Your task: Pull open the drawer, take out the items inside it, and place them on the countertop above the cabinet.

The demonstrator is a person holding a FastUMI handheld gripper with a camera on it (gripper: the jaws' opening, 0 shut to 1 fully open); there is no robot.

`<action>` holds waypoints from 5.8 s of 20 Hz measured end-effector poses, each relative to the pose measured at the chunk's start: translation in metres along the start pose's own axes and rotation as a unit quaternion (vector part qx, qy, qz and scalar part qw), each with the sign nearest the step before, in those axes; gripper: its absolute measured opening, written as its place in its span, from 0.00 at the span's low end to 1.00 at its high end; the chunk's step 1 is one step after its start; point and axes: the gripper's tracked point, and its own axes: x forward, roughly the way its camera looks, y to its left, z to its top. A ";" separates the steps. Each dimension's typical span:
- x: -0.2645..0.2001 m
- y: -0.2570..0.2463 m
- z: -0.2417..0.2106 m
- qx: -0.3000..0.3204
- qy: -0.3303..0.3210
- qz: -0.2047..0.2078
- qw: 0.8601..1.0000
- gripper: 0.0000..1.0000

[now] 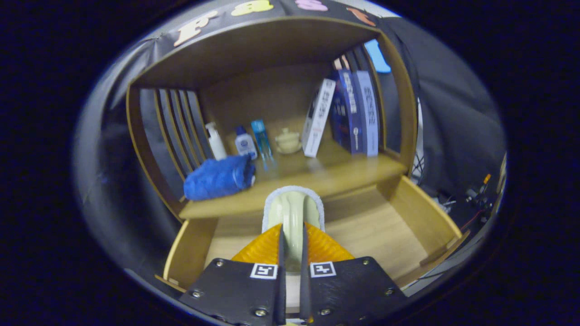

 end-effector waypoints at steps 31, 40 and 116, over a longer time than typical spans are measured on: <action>0.201 -0.002 0.034 -0.098 0.013 -0.053 0.994 0.13; 0.224 -0.005 0.040 -0.122 -0.042 -0.084 0.988 0.24; 0.024 -0.003 -0.149 -0.080 -0.084 0.015 0.993 0.99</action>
